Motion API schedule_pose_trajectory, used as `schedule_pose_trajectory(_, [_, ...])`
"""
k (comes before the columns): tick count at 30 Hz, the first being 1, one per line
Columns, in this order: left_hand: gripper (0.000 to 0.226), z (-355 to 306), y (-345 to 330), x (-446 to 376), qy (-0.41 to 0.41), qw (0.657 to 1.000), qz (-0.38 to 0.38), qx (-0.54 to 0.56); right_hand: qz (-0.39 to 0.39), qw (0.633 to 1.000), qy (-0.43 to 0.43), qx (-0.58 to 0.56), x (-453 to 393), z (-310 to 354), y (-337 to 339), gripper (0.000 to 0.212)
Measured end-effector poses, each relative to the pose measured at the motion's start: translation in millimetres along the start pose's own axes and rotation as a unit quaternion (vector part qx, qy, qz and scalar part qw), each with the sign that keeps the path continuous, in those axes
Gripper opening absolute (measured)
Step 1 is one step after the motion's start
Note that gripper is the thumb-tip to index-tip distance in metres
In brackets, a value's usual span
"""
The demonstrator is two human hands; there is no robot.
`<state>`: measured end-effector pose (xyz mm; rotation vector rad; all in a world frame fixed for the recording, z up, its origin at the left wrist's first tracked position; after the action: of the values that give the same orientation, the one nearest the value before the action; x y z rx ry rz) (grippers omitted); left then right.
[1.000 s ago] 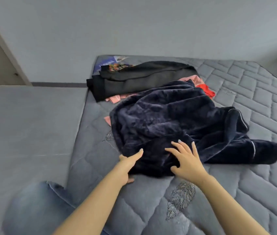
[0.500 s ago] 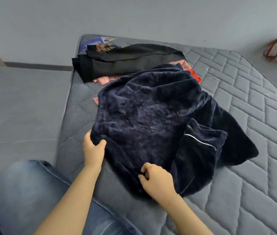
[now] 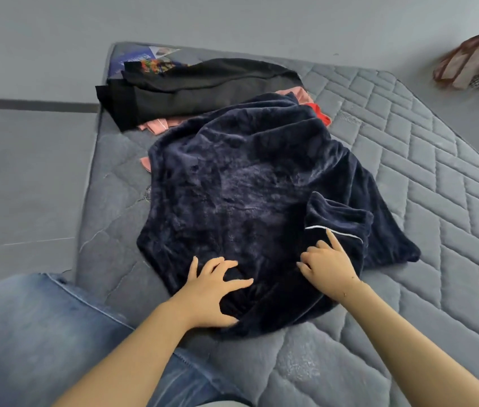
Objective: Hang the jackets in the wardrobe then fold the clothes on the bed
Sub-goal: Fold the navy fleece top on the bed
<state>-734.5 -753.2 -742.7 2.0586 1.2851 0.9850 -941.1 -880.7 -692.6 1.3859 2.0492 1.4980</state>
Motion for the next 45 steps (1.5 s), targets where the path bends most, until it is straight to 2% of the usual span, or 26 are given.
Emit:
schedule_pose_trajectory(3, [0.082, 1.0, -6.0, 3.3, -0.013, 0.999, 0.036, -0.03, 0.125, 0.991, 0.005, 0.038, 11.2, 5.5, -10.8, 0.031])
schedule_pose_trajectory(6, [0.066, -0.3, -3.1, 4.8, -0.003, 0.999, 0.027, 0.027, 0.348, 0.937, 0.02, -0.006, 44.5, 20.6, -27.0, 0.038])
schedule_pose_trajectory(7, [0.062, -1.3, -1.3, 5.6, 0.002, 0.998, 0.026, 0.053, 0.393, 0.919, 0.023, -0.033, 55.6, 25.2, -30.6, 0.038])
schedule_pose_trajectory(8, [0.063, -2.0, -0.4, 6.9, 0.004, 0.997, 0.026, 0.071, 0.405, 0.912, 0.011, -0.072, 63.1, 25.1, -30.9, 0.037])
schedule_pose_trajectory(11, [0.084, 0.3, -3.5, 14.5, -0.004, 0.997, 0.038, 0.068, 0.392, 0.879, -0.091, -0.257, 71.4, 9.5, -30.3, 0.027])
schedule_pose_trajectory(12, [0.092, 1.9, -5.6, 17.3, -0.009, 0.998, 0.048, 0.042, 0.334, 0.882, -0.126, -0.308, 66.8, 1.6, -27.8, 0.027])
schedule_pose_trajectory(14, [0.105, 4.6, -9.8, 19.9, -0.019, 0.997, 0.065, -0.035, 0.125, 0.901, -0.213, -0.357, 54.0, -20.1, -21.4, 0.02])
schedule_pose_trajectory(15, [0.11, 4.6, -11.0, 19.9, -0.019, 0.995, 0.066, -0.07, 0.036, 0.883, -0.26, -0.389, 50.9, -27.4, -22.6, 0.016])
schedule_pose_trajectory(16, [0.111, 3.7, -10.7, 19.1, -0.018, 0.994, 0.059, -0.094, -0.008, 0.844, -0.298, -0.445, 47.6, -31.5, -28.3, 0.013])
schedule_pose_trajectory(17, [0.107, 2.2, -9.2, 18.2, -0.017, 0.993, 0.046, -0.106, -0.008, 0.78, -0.328, -0.533, 44.2, -31.1, -38.5, 0.011])
schedule_pose_trajectory(19, [0.083, -1.4, -4.0, 16.4, -0.022, 0.994, 0.009, -0.108, 0.037, 0.603, -0.378, -0.702, 40.5, -22.9, -64.0, 0.011])
schedule_pose_trajectory(20, [0.068, -3.2, -0.8, 16.1, -0.03, 0.994, -0.014, -0.104, 0.043, 0.528, -0.414, -0.74, 42.8, -20.8, -72.6, 0.016])
schedule_pose_trajectory(21, [0.054, -5.2, 2.3, 15.8, -0.04, 0.993, -0.038, -0.102, 0.034, 0.472, -0.455, -0.755, 46.1, -20.7, -80.0, 0.026])
schedule_pose_trajectory(22, [0.044, -7.5, 4.7, 15.8, -0.051, 0.992, -0.054, -0.098, 0.017, 0.427, -0.493, -0.758, 49.9, -22.6, -86.9, 0.04])
schedule_pose_trajectory(24, [0.031, -11.2, 6.6, 15.3, -0.061, 0.995, -0.055, -0.063, -0.023, 0.376, -0.533, -0.758, 53.3, -29.4, -94.1, 0.058])
schedule_pose_trajectory(28, [0.026, -8.9, 9.3, 21.8, -0.046, 0.998, 0.002, 0.036, -0.08, 0.351, -0.514, -0.779, 39.1, -58.0, -86.3, 0.061])
schedule_pose_trajectory(31, [0.019, -4.4, 10.0, 34.7, -0.013, 0.992, 0.074, 0.104, -0.088, 0.293, -0.509, -0.805, 33.1, -82.4, -82.9, 0.065])
schedule_pose_trajectory(33, [0.014, 0.0, 21.5, 38.7, 0.029, 0.979, 0.072, 0.188, -0.102, 0.271, -0.521, -0.803, 29.8, -94.4, -85.6, 0.073])
schedule_pose_trajectory(36, [0.024, 0.4, 59.2, 27.3, 0.052, 0.959, -0.012, 0.277, -0.144, 0.263, -0.548, -0.781, 21.9, -109.2, -81.2, 0.092])
schedule_pose_trajectory(39, [0.028, 0.0, 105.5, -0.1, 0.051, 0.929, -0.11, 0.35, -0.156, 0.285, -0.548, -0.771, 0.9, -125.6, -64.1, 0.1])
schedule_pose_trajectory(42, [0.032, 19.8, 141.6, -30.2, 0.122, 0.87, -0.176, 0.443, -0.18, 0.298, -0.458, -0.818, -36.5, -149.9, -37.3, 0.083])
schedule_pose_trajectory(44, [0.03, 40.0, 156.0, -43.4, 0.171, 0.826, -0.247, 0.478, -0.157, 0.307, -0.367, -0.864, -63.1, -158.9, -20.6, 0.061])
schedule_pose_trajectory(45, [0.027, 49.7, 161.3, -47.3, 0.18, 0.817, -0.293, 0.462, -0.137, 0.314, -0.344, -0.874, -72.1, -159.0, -17.0, 0.054])
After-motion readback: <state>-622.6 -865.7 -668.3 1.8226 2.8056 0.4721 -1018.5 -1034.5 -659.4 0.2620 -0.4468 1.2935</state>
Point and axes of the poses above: each hand's wrist, its own x-axis away from the middle knuckle, its own y-axis out of the back of the hand, z = x × y, the point moved 5 cm from there along -x, towards the middle knuckle, and after that the axes turned 10 degrees about x, right-handed, at the moved point
